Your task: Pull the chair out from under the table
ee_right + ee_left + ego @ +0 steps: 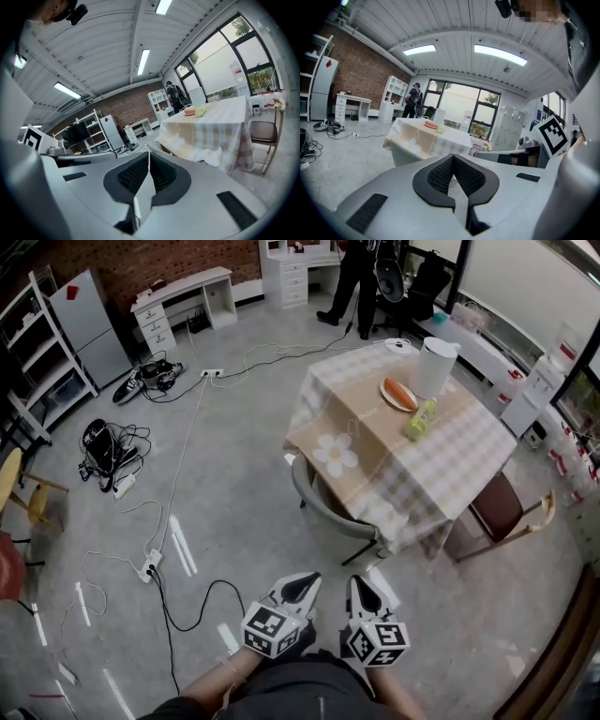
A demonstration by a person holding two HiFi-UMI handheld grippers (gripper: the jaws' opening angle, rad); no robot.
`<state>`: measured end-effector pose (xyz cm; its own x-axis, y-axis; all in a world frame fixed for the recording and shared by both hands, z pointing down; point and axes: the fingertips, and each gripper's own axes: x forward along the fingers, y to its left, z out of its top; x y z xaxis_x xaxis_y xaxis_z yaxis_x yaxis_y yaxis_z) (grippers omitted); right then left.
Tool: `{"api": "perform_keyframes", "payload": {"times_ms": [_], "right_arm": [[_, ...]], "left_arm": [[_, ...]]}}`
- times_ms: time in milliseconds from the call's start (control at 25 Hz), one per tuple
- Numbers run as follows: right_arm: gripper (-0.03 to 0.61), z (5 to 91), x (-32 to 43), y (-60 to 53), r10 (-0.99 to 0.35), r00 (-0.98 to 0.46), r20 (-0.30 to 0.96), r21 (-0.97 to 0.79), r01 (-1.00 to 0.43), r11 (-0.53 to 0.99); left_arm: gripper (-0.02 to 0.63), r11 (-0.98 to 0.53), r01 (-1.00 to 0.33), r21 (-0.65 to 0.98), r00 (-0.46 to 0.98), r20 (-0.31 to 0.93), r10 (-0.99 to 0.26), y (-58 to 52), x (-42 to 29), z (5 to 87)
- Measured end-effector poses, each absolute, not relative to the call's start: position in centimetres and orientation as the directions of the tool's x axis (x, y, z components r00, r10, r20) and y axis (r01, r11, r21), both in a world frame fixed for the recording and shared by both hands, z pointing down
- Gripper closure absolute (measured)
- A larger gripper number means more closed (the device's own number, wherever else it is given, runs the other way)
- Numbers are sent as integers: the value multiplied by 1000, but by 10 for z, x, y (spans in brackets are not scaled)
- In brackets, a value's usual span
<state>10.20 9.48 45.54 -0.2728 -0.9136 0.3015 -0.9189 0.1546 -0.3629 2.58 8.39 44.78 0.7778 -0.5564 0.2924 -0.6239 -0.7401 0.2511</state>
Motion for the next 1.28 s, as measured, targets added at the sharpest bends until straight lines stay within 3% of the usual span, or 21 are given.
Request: {"api": "perform_keyframes", "payload": {"times_ms": [880, 1280], "right_arm": [[561, 467, 83, 53, -921, -210, 328, -315, -943, 103], [561, 467, 96, 64, -927, -147, 345, -316, -948, 32]], "left_arm": [[604, -761, -584, 284, 808, 301, -507, 29, 7, 465], [604, -819, -493, 295, 866, 258, -428, 43, 19, 461]]}}
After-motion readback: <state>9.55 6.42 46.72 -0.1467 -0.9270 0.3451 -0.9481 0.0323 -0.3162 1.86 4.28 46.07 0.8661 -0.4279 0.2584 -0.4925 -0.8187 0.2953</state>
